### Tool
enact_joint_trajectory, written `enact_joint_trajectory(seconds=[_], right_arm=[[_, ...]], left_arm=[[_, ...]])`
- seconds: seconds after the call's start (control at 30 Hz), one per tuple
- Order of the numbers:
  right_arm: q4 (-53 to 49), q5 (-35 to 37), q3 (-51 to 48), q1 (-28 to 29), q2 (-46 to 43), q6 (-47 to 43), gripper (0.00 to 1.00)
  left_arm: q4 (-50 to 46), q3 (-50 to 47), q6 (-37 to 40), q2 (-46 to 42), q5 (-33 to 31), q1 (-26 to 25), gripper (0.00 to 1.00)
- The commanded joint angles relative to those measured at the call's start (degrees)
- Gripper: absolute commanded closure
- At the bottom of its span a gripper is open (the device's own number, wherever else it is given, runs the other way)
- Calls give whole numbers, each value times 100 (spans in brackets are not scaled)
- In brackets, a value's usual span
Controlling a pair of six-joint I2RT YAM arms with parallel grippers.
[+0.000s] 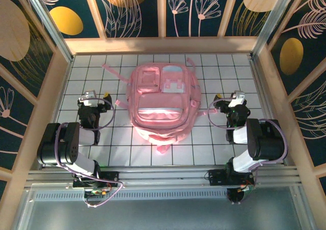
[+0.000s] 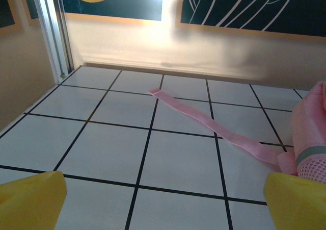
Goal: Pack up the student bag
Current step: Reset both arms
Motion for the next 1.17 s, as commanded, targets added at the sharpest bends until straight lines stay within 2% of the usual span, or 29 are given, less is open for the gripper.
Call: enact_joint_trajectory(seconds=[0.0,1.13], right_arm=[[95,47,41,24,28,-82,1],[60,-33,66,-3,15,-82,1]], left_arm=[[109,-58,106,-68,-46,-35,1],[136,-58,110,-67,-28,-29,1]])
